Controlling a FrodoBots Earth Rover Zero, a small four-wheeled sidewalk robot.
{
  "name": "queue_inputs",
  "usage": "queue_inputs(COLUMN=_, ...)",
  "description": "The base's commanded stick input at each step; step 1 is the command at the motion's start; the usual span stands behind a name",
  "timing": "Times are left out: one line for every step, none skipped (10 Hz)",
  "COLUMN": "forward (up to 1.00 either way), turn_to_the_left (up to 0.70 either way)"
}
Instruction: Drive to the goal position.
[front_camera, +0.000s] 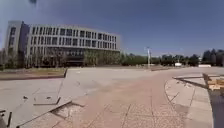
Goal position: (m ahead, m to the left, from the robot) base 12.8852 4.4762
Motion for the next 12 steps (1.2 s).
queue_inputs(forward=0.70, turn_to_the_left=0.00)
queue_inputs(forward=0.70, turn_to_the_left=0.00)
queue_inputs(forward=0.70, turn_to_the_left=0.00)
queue_inputs(forward=0.70, turn_to_the_left=0.00)
queue_inputs(forward=0.70, turn_to_the_left=0.00)
queue_inputs(forward=0.70, turn_to_the_left=0.00)
queue_inputs(forward=0.70, turn_to_the_left=0.00)
queue_inputs(forward=0.70, turn_to_the_left=0.00)
queue_inputs(forward=0.70, turn_to_the_left=0.00)
queue_inputs(forward=0.70, turn_to_the_left=0.00)
queue_inputs(forward=0.70, turn_to_the_left=0.00)
queue_inputs(forward=0.70, turn_to_the_left=0.00)
